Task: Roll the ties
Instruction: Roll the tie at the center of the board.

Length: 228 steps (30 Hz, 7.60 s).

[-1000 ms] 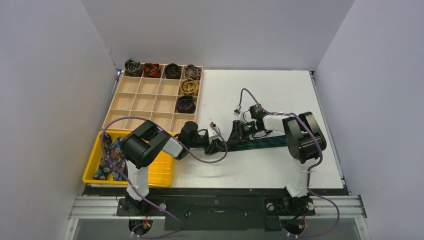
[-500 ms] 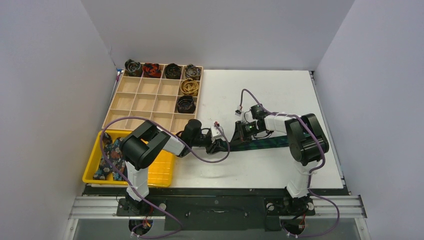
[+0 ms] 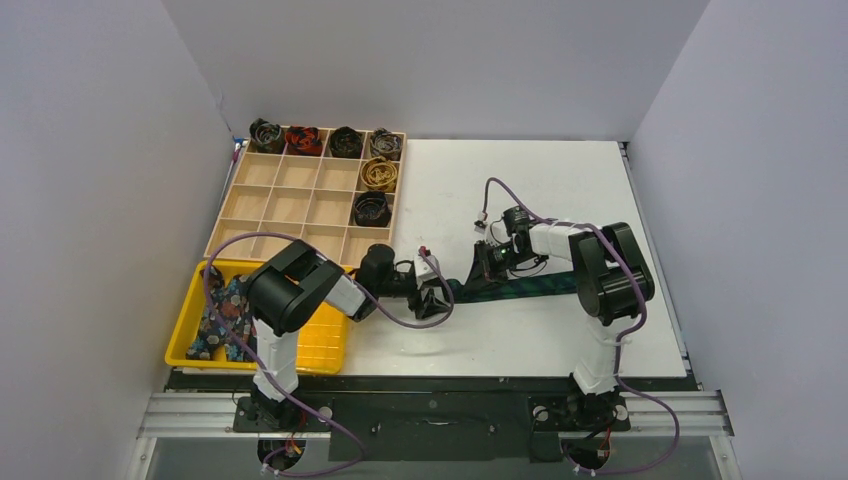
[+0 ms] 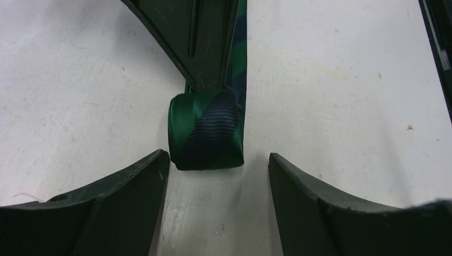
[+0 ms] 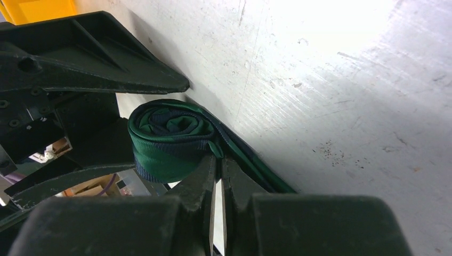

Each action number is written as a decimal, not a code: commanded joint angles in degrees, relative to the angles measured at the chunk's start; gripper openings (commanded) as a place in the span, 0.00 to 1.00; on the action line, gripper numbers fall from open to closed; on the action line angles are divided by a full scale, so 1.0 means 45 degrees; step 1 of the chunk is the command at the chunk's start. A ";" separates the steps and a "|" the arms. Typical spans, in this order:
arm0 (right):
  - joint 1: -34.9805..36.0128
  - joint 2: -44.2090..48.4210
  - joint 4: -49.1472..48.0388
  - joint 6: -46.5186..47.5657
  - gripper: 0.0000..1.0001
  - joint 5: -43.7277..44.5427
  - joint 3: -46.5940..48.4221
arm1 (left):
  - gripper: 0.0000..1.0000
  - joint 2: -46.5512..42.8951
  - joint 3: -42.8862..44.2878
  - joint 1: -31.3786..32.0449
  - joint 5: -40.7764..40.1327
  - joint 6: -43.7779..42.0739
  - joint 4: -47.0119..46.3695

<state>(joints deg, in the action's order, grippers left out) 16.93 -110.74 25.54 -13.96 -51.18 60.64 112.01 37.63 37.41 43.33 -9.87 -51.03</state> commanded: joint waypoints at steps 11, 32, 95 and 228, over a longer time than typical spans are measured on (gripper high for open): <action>0.0343 -0.1114 -0.0285 0.0191 0.00 0.3588 -0.0313 | 0.39 0.3343 0.1041 0.0693 0.0272 0.4401 -0.4834; -0.0931 0.2197 0.1708 0.1053 0.46 -0.0470 0.0349 | 0.14 0.0613 0.3060 0.1194 -0.3386 -0.3709 0.9244; -0.0501 0.2496 -0.2945 -0.2881 0.00 0.2714 -0.3484 | 0.37 0.1072 0.3764 0.1259 -0.3515 -0.2788 0.9620; -0.0268 0.1397 0.2042 0.1128 0.00 0.7166 -0.0850 | 0.38 0.3235 0.5417 0.2125 -0.3231 0.4818 0.1760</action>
<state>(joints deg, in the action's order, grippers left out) 15.09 -101.60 28.73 -13.15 -26.22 59.18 124.55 61.01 46.19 31.79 12.32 -45.15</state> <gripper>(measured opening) 0.007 0.541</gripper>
